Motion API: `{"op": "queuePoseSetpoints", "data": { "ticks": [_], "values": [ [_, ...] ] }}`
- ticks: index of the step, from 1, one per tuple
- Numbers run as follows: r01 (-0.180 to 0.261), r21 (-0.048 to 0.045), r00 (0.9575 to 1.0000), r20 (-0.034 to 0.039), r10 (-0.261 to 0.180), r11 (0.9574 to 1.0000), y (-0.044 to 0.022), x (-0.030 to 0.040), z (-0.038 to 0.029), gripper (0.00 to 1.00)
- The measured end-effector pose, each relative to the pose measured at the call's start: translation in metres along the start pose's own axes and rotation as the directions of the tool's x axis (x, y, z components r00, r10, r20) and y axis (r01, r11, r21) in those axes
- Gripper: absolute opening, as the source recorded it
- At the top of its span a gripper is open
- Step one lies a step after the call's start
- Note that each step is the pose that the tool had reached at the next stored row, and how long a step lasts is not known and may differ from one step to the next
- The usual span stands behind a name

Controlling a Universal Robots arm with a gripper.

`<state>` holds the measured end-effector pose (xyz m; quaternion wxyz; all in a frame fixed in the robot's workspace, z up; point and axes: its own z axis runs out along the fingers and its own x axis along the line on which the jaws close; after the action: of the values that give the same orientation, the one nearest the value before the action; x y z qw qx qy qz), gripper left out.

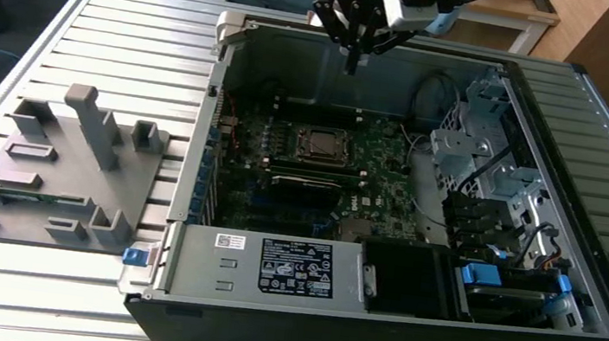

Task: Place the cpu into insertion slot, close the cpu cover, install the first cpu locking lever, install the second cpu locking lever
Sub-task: 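Install the second cpu locking lever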

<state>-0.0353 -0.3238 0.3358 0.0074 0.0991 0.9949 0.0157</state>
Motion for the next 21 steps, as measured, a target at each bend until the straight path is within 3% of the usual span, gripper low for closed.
{"op": "queuePoseSetpoints", "data": {
  "ticks": [7,21],
  "values": [
    [0.000,-0.0001,1.0000,0.0000,0.000,1.0000,-0.0065,-0.0012,0.0038,0.10],
    [0.000,0.0000,1.0000,0.0000,0.000,1.0000,-0.0169,-0.0029,0.0286,0.10]
  ]
}}
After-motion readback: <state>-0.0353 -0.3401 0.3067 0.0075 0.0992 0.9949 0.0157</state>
